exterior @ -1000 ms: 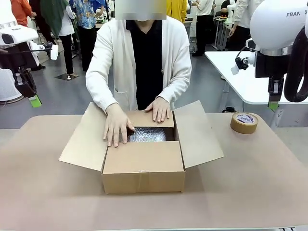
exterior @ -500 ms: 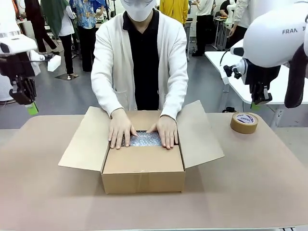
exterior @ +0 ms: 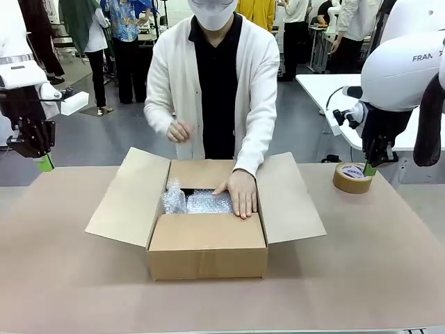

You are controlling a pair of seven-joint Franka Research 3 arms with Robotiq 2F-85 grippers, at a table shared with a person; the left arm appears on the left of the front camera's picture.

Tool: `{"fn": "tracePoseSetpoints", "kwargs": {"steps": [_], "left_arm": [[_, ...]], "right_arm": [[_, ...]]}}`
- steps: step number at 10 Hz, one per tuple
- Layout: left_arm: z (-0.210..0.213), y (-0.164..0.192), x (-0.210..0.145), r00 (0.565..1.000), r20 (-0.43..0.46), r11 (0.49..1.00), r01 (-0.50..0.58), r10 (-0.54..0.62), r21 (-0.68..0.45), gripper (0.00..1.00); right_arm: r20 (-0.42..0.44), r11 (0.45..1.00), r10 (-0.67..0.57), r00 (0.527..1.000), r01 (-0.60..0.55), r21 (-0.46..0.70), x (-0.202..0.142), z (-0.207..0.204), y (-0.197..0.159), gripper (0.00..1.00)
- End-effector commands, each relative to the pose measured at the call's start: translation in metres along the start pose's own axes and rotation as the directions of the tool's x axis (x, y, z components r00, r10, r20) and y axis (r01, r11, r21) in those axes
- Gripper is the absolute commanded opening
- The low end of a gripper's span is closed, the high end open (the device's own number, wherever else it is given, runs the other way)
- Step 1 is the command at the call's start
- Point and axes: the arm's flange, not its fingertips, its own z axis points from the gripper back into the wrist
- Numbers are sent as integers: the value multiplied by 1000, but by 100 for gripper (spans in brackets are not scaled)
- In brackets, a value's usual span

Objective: Wrap the clocks to prevent damage.
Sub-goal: Once the human has placed the objects inside and stepped back, release both hands from the side flaps of the Package Box.

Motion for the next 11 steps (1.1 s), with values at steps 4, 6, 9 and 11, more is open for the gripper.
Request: {"fn": "tracePoseSetpoints", "kwargs": {"steps": [4, 6, 9, 11], "left_arm": [[-1, -1, 0, 1000, -5, 1000, 1, -1, -5, 0], [-1, -1, 0, 1000, -5, 1000, 1, -1, -5, 0], [-1, -1, 0, 1000, -5, 1000, 1, -1, -5, 0], [-1, -1, 0, 1000, -5, 1000, 1, -1, -5, 0]], "right_arm": [[7, 1000, 10, 1000, -10, -30, 1, 7, 2, 1], [7, 1000, 10, 1000, -10, -30, 1, 7, 2, 1], [7, 1000, 10, 1000, -10, -30, 1, 7, 2, 1], [7, 1000, 10, 1000, -10, -30, 1, 7, 2, 1]]}}
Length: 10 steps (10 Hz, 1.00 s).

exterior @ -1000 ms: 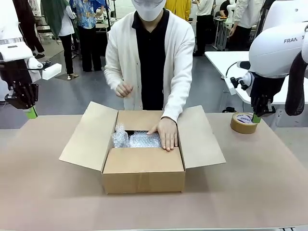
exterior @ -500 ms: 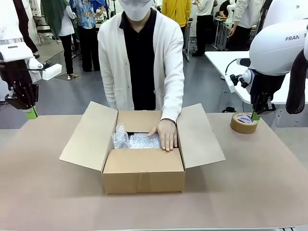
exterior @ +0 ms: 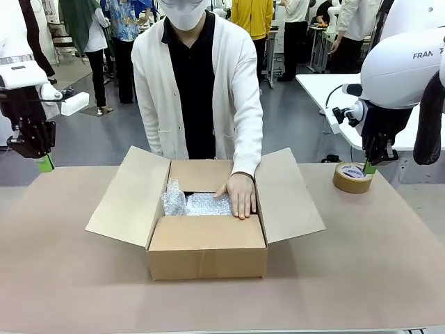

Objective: Wrap the clocks to prevent damage.
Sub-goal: Push the right (or left) flap of the Package Box to close it.

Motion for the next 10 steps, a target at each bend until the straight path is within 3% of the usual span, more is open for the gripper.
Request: {"fn": "tracePoseSetpoints", "kwargs": {"steps": [1, 7, 8, 9, 10], "left_arm": [[0, 0, 0, 1000, -3, 1000, -1, 1, -1, 0], [0, 0, 0, 1000, 0, 1000, 0, 0, 0, 0], [-12, 19, -8, 968, 116, 971, 232, -224, -60, 0], [-26, 43, -13, 930, 171, 940, 338, -327, -43, 0], [-57, 42, -24, 883, 289, 924, 381, -369, 17, 0]], "right_arm": [[5, 1000, 4, 1000, -4, -8, -1, -2, 0, 1], [5, 1000, 4, 1000, -4, -8, -1, -2, 0, 1], [5, 1000, 4, 1000, -4, -8, -1, -2, 0, 1], [5, 1000, 4, 1000, -4, -8, -1, -2, 0, 1], [5, 1000, 4, 1000, -4, -8, -1, -2, 0, 1]]}}
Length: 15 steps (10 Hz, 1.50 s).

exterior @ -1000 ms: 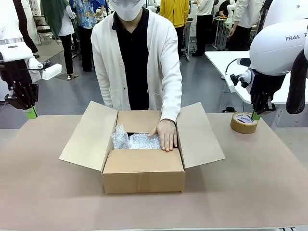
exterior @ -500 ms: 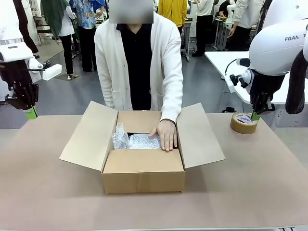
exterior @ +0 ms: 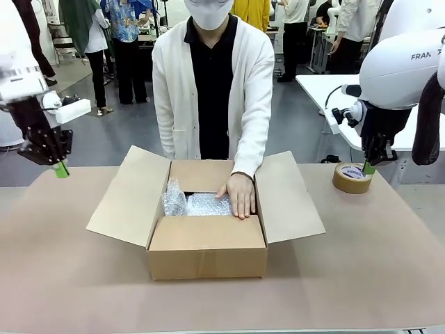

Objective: Wrap the clocks to prevent damage.
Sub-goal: Push the right (or left) flap of the Package Box to close it.

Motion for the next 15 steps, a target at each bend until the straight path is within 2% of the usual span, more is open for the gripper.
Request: {"fn": "tracePoseSetpoints", "kwargs": {"steps": [1, 2, 3, 4, 5, 6, 7, 8, 12, 13, 14, 15], "left_arm": [[-43, -5, -32, 964, 251, 995, 67, -84, 76, 0], [-47, -4, -44, 942, 330, 996, 42, -67, 84, 0], [-52, -6, -47, 925, 370, 995, 60, -85, 78, 0], [-66, -23, -44, 921, 386, 996, 22, -55, 89, 0], [-76, -35, -38, 929, 369, 992, -49, 4, 114, 0], [-74, -40, -28, 941, 338, 990, -72, 26, 123, 0], [-62, -35, -20, 952, 276, 988, -149, 133, 35, 0], [-76, -27, -45, 930, 368, 996, -24, -8, 84, 0], [-76, -27, -45, 930, 368, 996, -24, -8, 84, 0], [-78, -30, -41, 939, 344, 996, -42, 14, 75, 0], [-99, -42, -34, 904, 425, 986, -106, 42, 129, 0], [-108, -46, -30, 883, 466, 973, -151, 53, 176, 0]], "right_arm": [[5, 1000, 4, 1000, -4, -7, -1, -2, 0, 1], [5, 1000, 4, 1000, -4, -7, -1, -2, 0, 1], [5, 1000, 4, 1000, -4, -7, -1, -2, 0, 1], [5, 1000, 4, 1000, -4, -7, -1, -2, 0, 1], [5, 1000, 4, 1000, -4, -7, -1, -2, 0, 1], [5, 1000, 4, 1000, -4, -7, -1, -2, 0, 1], [5, 1000, 4, 1000, -4, -7, -1, -2, 0, 1], [5, 1000, 4, 1000, -4, -7, -1, -2, 0, 1], [5, 1000, 4, 1000, -4, -7, -1, -2, 0, 1], [5, 1000, 4, 1000, -4, -7, -1, -2, 0, 1], [5, 1000, 4, 1000, -4, -7, -1, -2, 0, 1], [5, 1000, 4, 1000, -4, -7, -1, -2, 0, 1]]}}
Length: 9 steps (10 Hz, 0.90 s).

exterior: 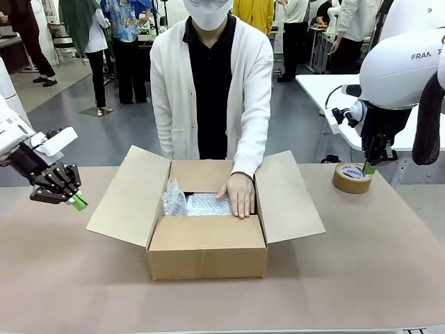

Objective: Wrap the clocks to prevent damage.
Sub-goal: Push the right (or left) flap of the Package Box to close it.

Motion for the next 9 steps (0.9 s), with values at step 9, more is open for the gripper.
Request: {"fn": "tracePoseSetpoints", "kwargs": {"steps": [9], "left_arm": [[-86, -2, -28, 806, 586, 989, -138, 81, 53, 0]], "right_arm": [[6, 1000, 5, 1000, -5, -7, -1, -2, 0, 1]]}}
